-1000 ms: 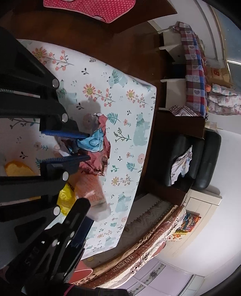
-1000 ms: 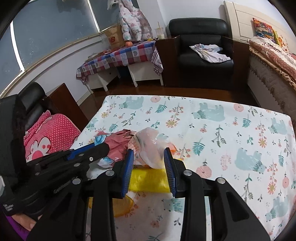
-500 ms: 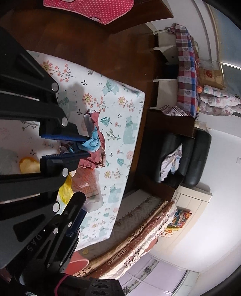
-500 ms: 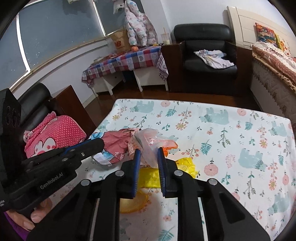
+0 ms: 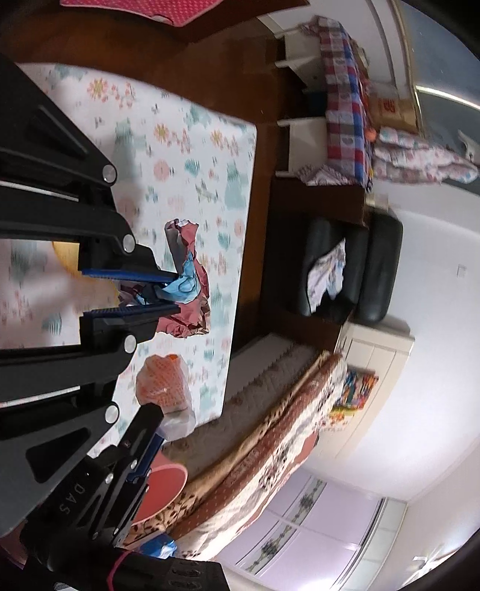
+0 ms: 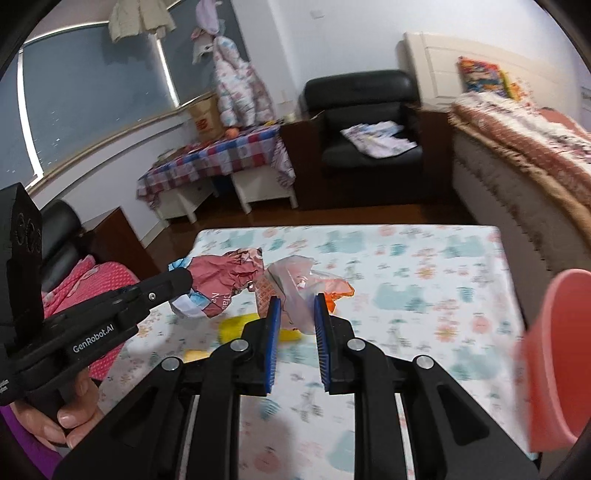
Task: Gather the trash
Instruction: 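Grasp the pink-and-blue crumpled wrapper with the left gripper while the right grasps the clear bag, then carry the pink wrapper and clear bag over the pink bucket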
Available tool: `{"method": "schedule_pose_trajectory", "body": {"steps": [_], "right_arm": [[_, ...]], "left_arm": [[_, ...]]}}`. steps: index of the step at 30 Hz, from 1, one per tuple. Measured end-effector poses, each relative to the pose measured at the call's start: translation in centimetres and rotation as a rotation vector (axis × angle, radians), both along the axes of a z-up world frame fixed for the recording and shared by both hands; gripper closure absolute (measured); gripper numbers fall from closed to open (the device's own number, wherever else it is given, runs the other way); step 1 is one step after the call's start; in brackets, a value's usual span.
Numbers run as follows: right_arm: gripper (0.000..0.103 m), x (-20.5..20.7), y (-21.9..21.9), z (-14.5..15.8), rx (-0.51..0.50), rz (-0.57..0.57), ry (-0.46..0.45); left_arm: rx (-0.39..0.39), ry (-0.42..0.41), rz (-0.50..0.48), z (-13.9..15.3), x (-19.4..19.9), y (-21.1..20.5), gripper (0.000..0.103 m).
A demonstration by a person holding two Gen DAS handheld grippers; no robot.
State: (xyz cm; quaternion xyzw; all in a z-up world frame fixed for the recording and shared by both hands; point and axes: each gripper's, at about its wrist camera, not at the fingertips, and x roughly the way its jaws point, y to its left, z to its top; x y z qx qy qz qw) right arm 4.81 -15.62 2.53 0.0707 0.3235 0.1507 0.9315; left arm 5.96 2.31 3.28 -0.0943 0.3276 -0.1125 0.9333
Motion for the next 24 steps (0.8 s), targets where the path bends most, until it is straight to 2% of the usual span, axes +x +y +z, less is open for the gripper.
{"method": "schedule_pose_trajectory", "body": {"steps": [8, 15, 24], "right_arm": [[0.084, -2.7, -6.7, 0.9, -0.011, -0.149, -0.015], [0.084, -5.0, -13.2, 0.8, -0.002, -0.299, -0.008], [0.084, -7.0, -19.2, 0.0, 0.008, -0.432, -0.009]], "left_arm": [[0.001, -0.029, -0.113, 1.2, -0.3, -6.3, 0.092], [0.021, -0.058, -0.221, 2.4, -0.8, -12.4, 0.092], [0.057, -0.08, -0.338, 3.1, -1.4, -19.7, 0.092]]}}
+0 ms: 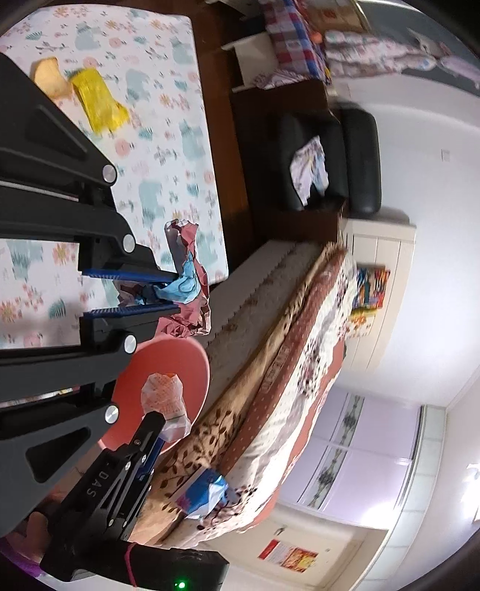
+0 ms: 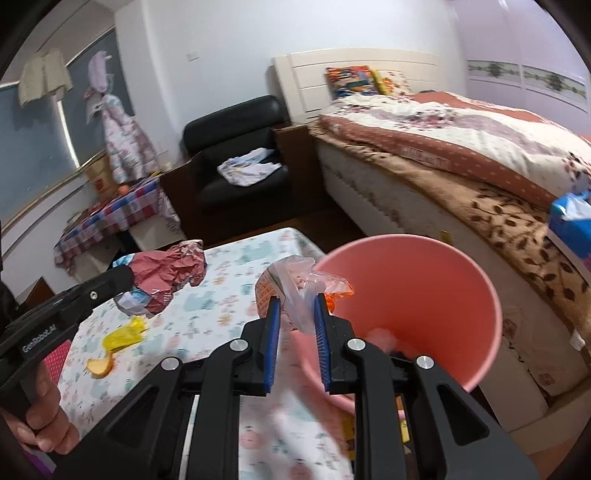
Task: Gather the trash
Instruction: 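Carry the pink wrapper and clear bag over the pink bucket, then open both grippers to drop the wrapper and clear bag into the bucket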
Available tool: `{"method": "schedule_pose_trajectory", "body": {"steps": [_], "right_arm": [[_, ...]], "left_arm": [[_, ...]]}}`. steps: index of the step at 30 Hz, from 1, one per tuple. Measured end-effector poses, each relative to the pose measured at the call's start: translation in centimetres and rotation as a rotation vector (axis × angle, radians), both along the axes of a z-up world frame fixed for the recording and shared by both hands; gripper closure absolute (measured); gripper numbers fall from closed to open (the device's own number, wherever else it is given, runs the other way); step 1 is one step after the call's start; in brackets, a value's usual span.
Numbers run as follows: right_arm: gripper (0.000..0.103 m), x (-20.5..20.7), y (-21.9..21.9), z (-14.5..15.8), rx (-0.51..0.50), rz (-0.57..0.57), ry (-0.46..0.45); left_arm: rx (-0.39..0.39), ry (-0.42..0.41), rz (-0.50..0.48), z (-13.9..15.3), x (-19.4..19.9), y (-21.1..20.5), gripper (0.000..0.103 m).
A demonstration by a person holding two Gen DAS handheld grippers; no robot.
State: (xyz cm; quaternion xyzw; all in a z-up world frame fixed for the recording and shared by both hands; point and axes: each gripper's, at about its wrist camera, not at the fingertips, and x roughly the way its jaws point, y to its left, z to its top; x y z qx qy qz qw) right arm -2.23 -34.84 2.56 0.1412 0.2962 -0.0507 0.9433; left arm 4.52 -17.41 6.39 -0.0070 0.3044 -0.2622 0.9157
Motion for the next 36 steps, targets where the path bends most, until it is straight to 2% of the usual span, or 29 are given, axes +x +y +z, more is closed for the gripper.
{"method": "schedule_pose_trajectory", "body": {"steps": [10, 19, 33, 36], "right_arm": [[0.084, -0.8, -4.7, -1.3, 0.021, -0.092, 0.008], [0.084, -0.7, -7.3, -2.5, 0.038, -0.137, 0.033], [0.084, -0.4, -8.8, -3.6, 0.027, -0.165, 0.056], [0.08, -0.3, -9.1, -3.7, 0.029, -0.173, 0.063]], "left_arm": [[0.039, -0.013, -0.112, 0.1, -0.2, -6.6, 0.092], [0.061, 0.024, -0.175, -1.1, 0.9, -10.8, 0.092], [0.073, 0.05, -0.218, -2.5, 2.0, -14.2, 0.091], [0.077, 0.049, -0.226, -2.8, 2.1, -14.6, 0.091]]}}
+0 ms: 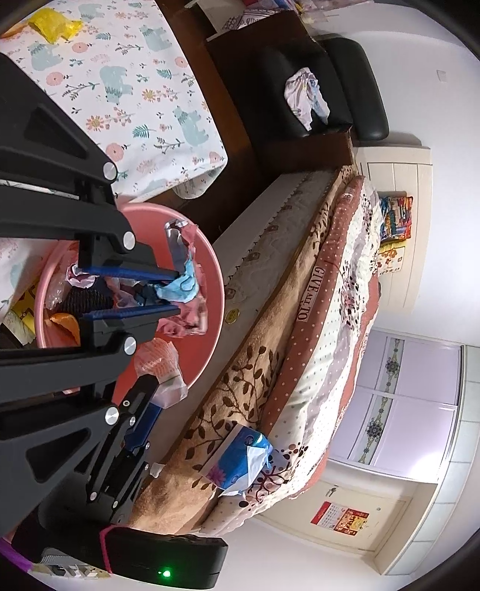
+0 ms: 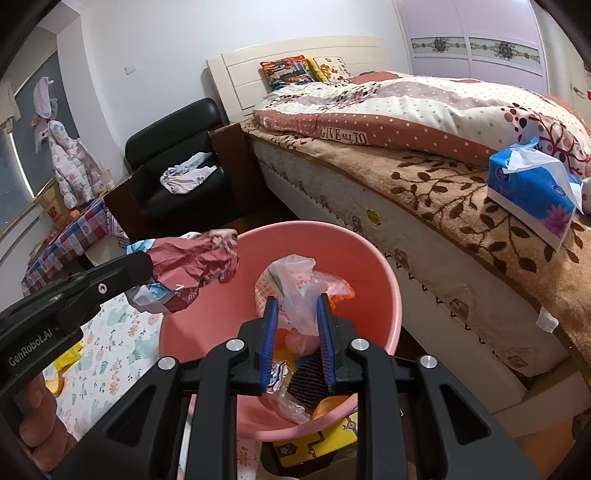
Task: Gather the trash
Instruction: 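Open both grippers to drop the wrapper and clear bag into the bucket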
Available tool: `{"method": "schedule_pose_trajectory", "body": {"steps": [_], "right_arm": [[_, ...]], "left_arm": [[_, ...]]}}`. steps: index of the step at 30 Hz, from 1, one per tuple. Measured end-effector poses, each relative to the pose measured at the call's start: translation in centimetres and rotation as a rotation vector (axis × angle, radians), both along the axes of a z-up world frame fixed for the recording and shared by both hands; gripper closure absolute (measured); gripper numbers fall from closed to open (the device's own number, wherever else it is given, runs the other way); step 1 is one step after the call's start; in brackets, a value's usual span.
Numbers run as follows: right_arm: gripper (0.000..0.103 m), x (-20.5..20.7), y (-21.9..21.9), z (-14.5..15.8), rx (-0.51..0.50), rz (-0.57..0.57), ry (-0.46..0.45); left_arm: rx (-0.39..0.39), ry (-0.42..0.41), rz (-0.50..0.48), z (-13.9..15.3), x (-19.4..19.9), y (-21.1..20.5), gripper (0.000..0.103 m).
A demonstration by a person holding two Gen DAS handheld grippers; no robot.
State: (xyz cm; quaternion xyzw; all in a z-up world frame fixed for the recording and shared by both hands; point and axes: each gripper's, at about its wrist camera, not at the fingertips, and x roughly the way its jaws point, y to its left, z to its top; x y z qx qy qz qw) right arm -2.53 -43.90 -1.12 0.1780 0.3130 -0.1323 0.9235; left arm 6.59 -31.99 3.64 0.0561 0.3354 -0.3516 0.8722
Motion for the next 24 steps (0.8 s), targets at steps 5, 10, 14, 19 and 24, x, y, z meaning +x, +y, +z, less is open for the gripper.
{"method": "schedule_pose_trajectory", "body": {"steps": [5, 10, 14, 19, 24], "right_arm": [[0.077, 0.1, -0.2, -0.2, -0.003, -0.011, 0.01], [0.076, 0.1, -0.5, -0.3, 0.005, -0.015, 0.018], [0.067, 0.0, -0.2, -0.2, 0.004, -0.008, 0.015], [0.063, -0.3, 0.3, 0.2, 0.003, 0.002, 0.006], [0.063, -0.4, 1.2, 0.6, -0.002, 0.019, 0.0]], "left_arm": [[-0.006, 0.0, 0.001, 0.0, 0.3, -0.3, 0.08], [-0.012, -0.014, 0.007, 0.3, 0.4, 0.1, 0.069], [-0.013, -0.01, 0.022, 0.4, 0.4, 0.6, 0.068], [-0.006, -0.012, 0.043, 0.4, 0.2, 1.7, 0.062], [-0.003, -0.01, 0.061, 0.3, -0.1, 3.0, 0.06]]}}
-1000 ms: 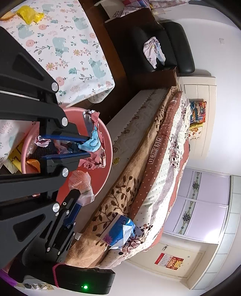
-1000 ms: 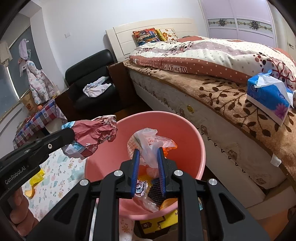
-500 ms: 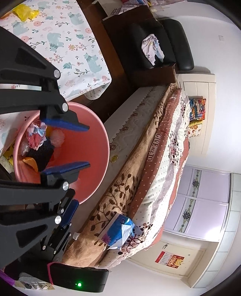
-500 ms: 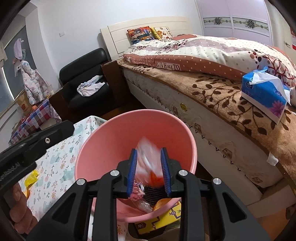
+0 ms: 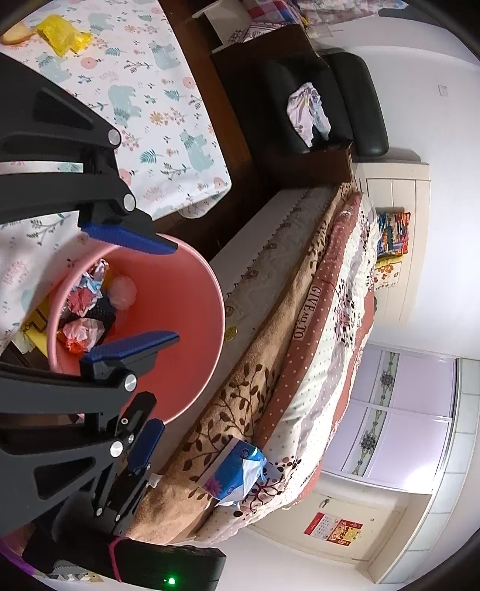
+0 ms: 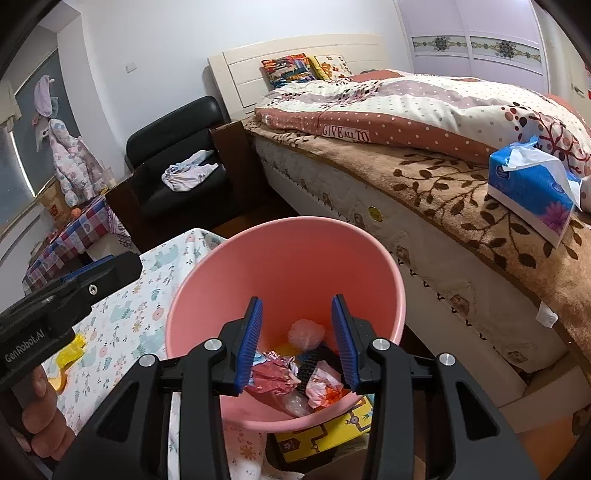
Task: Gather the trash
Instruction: 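Open both grippers to drop the wrapper and clear bag into the bucket, then move both grippers back over the yellow bag and bread crust on the table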
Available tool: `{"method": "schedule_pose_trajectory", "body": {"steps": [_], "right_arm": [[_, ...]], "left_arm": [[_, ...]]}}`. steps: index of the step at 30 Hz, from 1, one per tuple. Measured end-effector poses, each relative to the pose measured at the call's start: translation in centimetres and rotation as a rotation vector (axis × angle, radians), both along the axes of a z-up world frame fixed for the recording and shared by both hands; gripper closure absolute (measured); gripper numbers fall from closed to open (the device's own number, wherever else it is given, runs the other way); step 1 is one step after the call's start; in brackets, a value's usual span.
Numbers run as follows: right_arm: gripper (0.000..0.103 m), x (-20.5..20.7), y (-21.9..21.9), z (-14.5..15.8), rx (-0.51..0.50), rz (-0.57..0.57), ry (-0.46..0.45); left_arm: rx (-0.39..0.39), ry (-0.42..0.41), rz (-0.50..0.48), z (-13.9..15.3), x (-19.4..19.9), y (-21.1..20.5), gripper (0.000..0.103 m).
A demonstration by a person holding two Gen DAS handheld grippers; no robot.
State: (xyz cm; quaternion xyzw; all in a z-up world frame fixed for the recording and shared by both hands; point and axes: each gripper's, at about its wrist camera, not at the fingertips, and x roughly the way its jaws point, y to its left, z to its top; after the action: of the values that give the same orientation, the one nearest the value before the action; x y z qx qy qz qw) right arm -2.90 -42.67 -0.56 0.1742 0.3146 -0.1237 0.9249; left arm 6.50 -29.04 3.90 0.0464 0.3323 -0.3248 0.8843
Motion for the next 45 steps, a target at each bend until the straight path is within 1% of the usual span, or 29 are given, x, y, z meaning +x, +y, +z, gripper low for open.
{"method": "schedule_pose_trajectory", "body": {"steps": [6, 12, 15, 24, 29, 33, 35, 39, 45], "right_arm": [[0.063, -0.2, 1.5, 0.5, 0.0, 0.036, -0.017], [0.063, -0.1, 4.0, 0.9, 0.004, 0.103, -0.034], [0.063, -0.1, 5.5, 1.1, 0.0, 0.14, -0.041], [0.063, 0.8, 10.6, 1.6, 0.006, 0.261, -0.049], [0.063, 1.5, 13.9, 1.7, -0.004, 0.339, -0.047], [0.063, 2.1, 16.5, 1.9, -0.017, 0.4, -0.04], [0.063, 2.5, 17.8, 1.9, -0.022, 0.428, -0.036], [0.063, 2.9, 20.1, 1.9, -0.038, 0.476, -0.029], [0.063, 3.7, 22.7, 1.9, -0.064, 0.533, -0.011]], "left_arm": [[0.01, 0.002, 0.032, -0.1, -0.5, 1.8, 0.06], [0.026, 0.017, 0.094, -0.6, -1.0, 5.0, 0.06], [0.049, 0.013, 0.129, -0.9, -1.3, 6.9, 0.06], [0.085, 0.014, 0.266, -1.7, -2.3, 14.4, 0.06], [0.108, 0.008, 0.359, -2.0, -3.1, 19.2, 0.06], [0.129, 0.02, 0.44, -2.4, -3.3, 22.8, 0.06], [0.128, 0.029, 0.482, -2.7, -3.3, 24.7, 0.06], [0.132, 0.041, 0.54, -3.1, -3.5, 27.1, 0.06], [0.136, 0.068, 0.602, -4.0, -3.1, 29.6, 0.06]]}}
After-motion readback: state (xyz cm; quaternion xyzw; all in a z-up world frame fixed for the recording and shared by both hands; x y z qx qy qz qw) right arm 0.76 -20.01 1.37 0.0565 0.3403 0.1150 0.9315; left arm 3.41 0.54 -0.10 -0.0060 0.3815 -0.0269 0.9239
